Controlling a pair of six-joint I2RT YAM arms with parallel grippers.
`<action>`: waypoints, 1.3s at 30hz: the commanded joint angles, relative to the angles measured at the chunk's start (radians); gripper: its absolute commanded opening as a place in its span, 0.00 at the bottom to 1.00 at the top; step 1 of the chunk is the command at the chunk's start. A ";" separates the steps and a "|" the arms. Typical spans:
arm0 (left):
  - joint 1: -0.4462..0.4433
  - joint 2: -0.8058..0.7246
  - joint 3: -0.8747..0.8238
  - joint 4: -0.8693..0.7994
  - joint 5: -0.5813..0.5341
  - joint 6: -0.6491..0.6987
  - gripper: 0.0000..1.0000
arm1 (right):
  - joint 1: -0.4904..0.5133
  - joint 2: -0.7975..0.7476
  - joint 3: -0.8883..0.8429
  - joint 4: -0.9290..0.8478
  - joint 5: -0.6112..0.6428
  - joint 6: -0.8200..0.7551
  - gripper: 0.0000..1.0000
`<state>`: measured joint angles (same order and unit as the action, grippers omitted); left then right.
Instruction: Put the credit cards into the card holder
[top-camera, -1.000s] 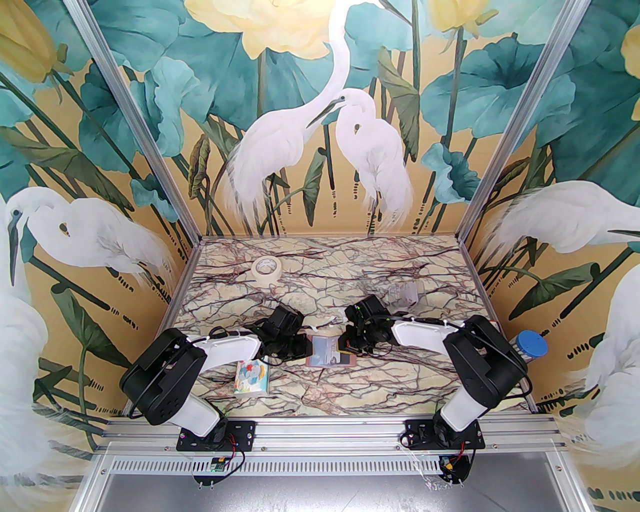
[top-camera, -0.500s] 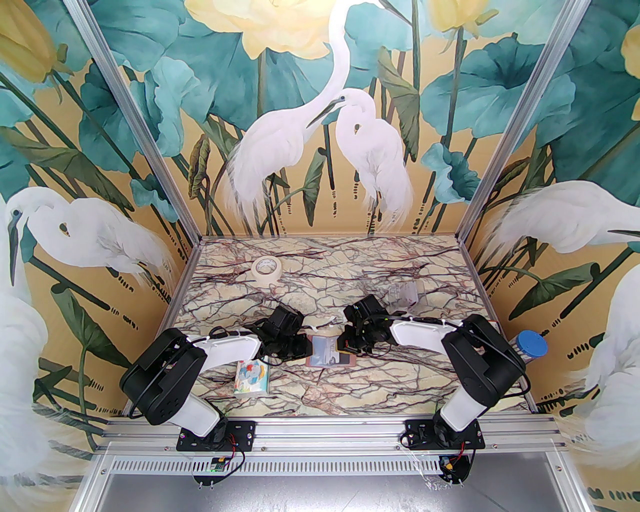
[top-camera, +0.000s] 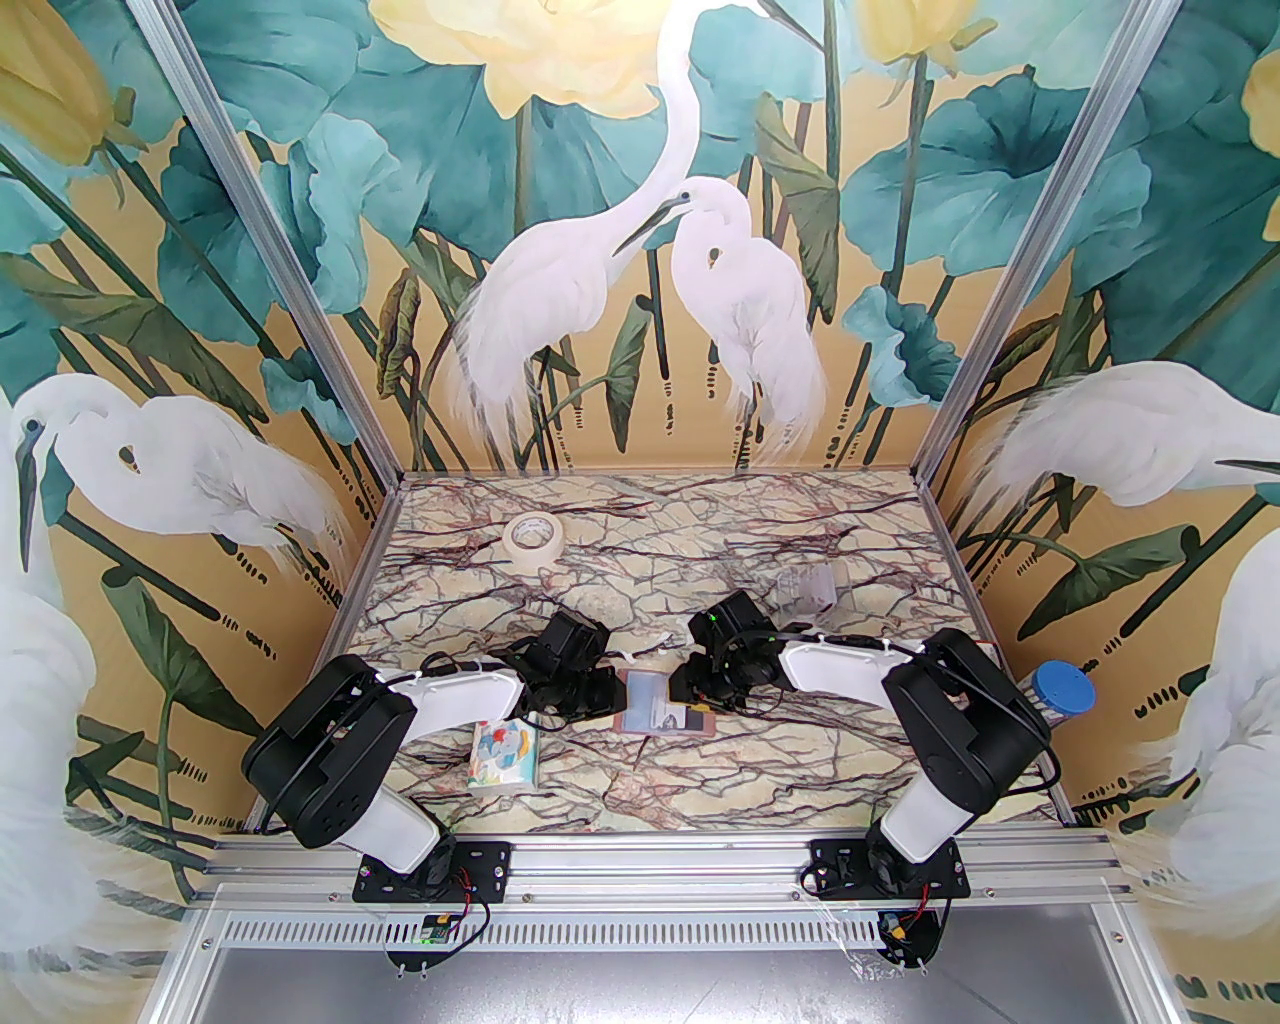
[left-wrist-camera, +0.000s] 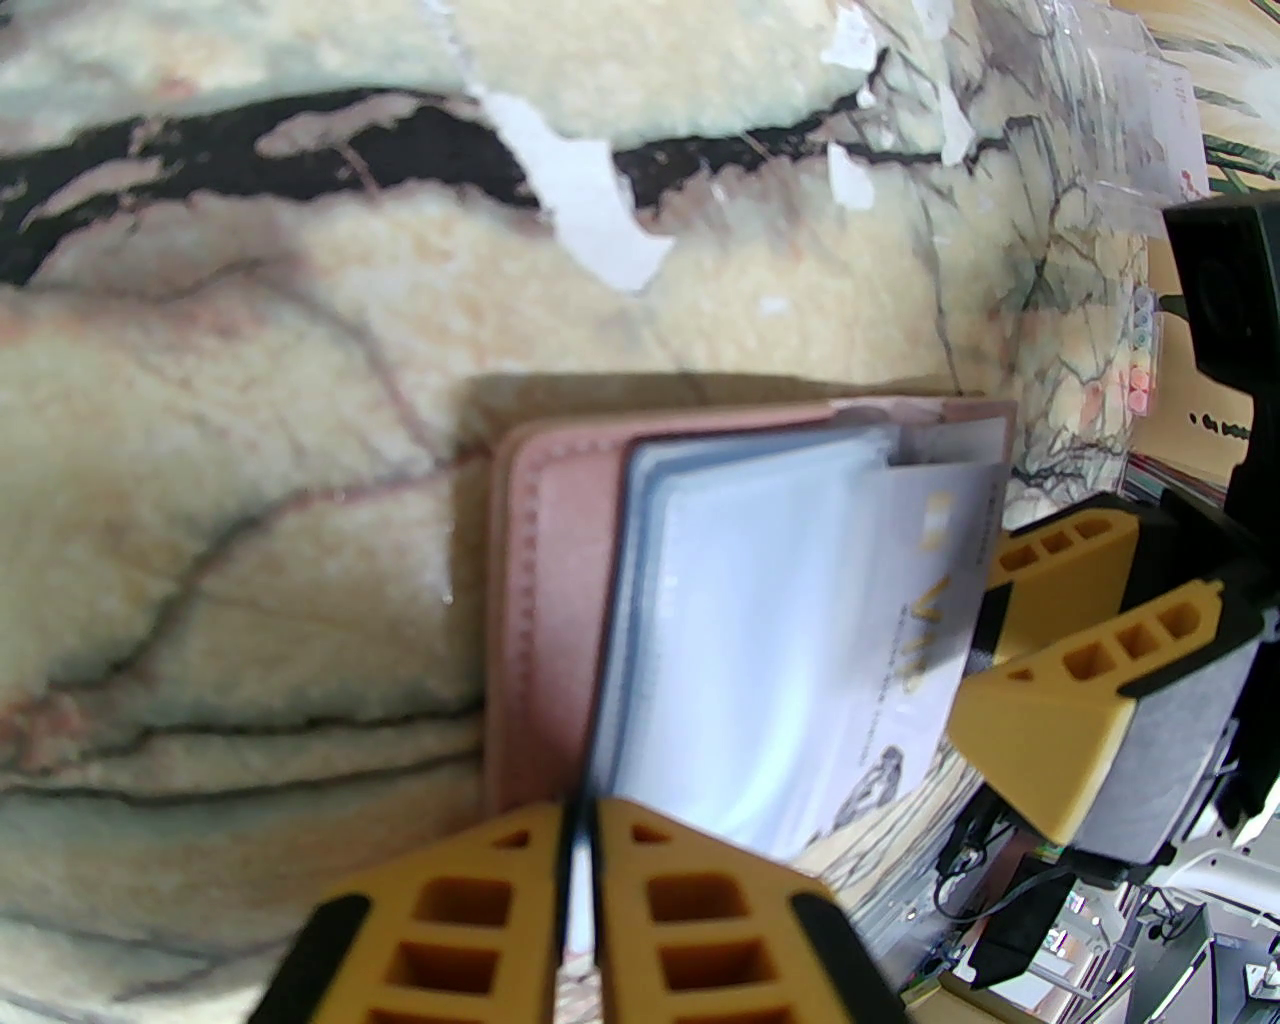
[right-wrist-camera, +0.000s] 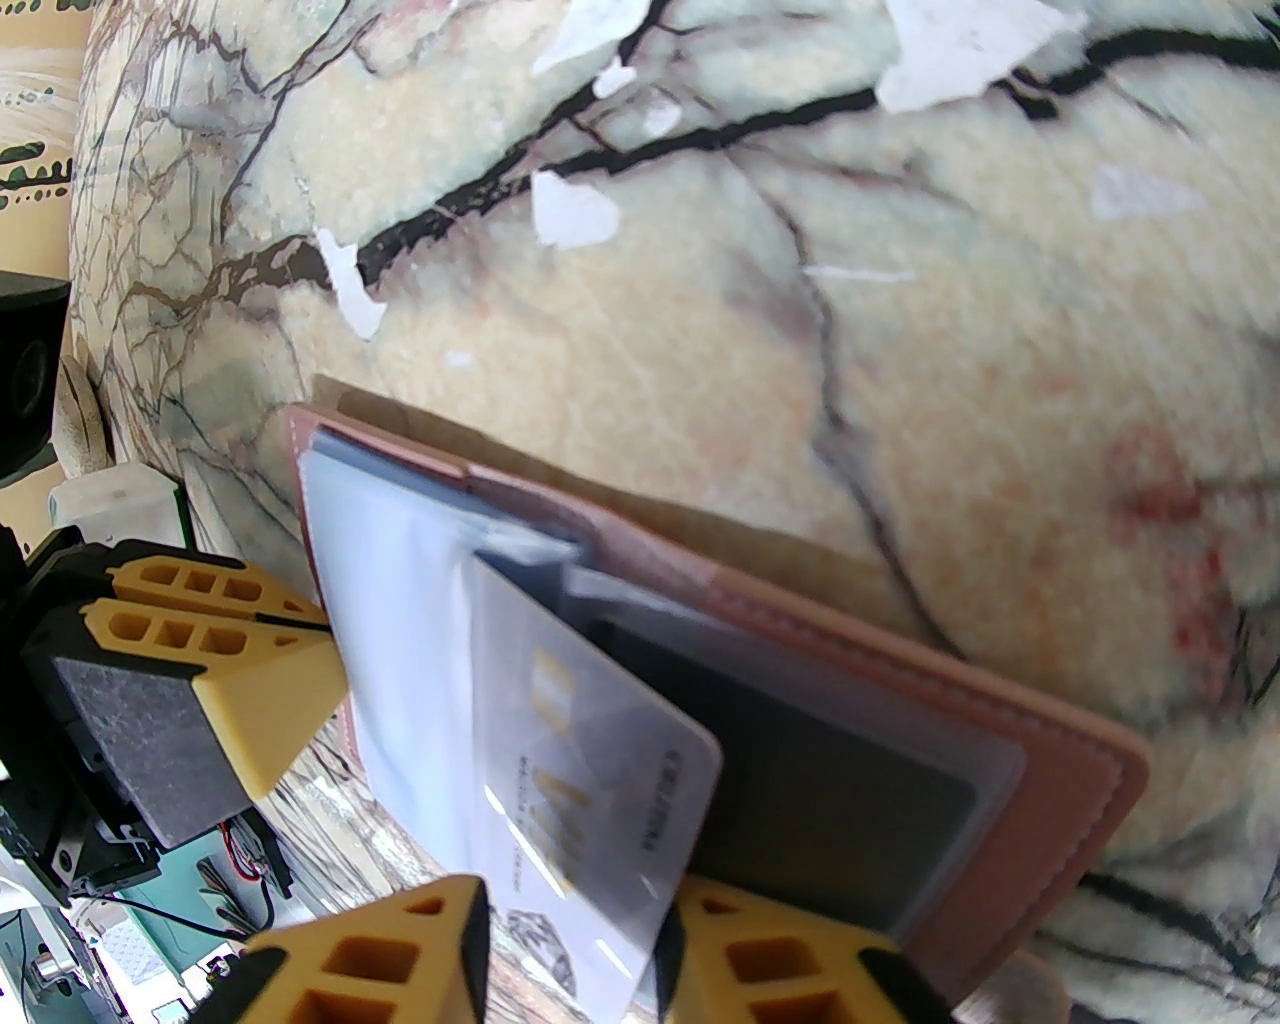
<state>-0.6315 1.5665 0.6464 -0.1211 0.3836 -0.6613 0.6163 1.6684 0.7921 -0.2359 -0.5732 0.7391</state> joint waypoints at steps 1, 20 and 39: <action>-0.014 0.045 -0.008 -0.023 -0.018 0.012 0.12 | 0.005 -0.006 -0.006 -0.015 0.028 -0.003 0.37; -0.014 0.054 0.006 -0.032 -0.017 0.020 0.12 | 0.007 -0.036 -0.018 -0.013 0.072 0.011 0.43; -0.016 0.060 0.006 -0.026 -0.017 0.015 0.12 | 0.029 0.008 0.027 -0.043 0.073 -0.006 0.40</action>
<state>-0.6338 1.5787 0.6579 -0.1230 0.3870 -0.6609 0.6369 1.6554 0.7967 -0.2554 -0.5186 0.7399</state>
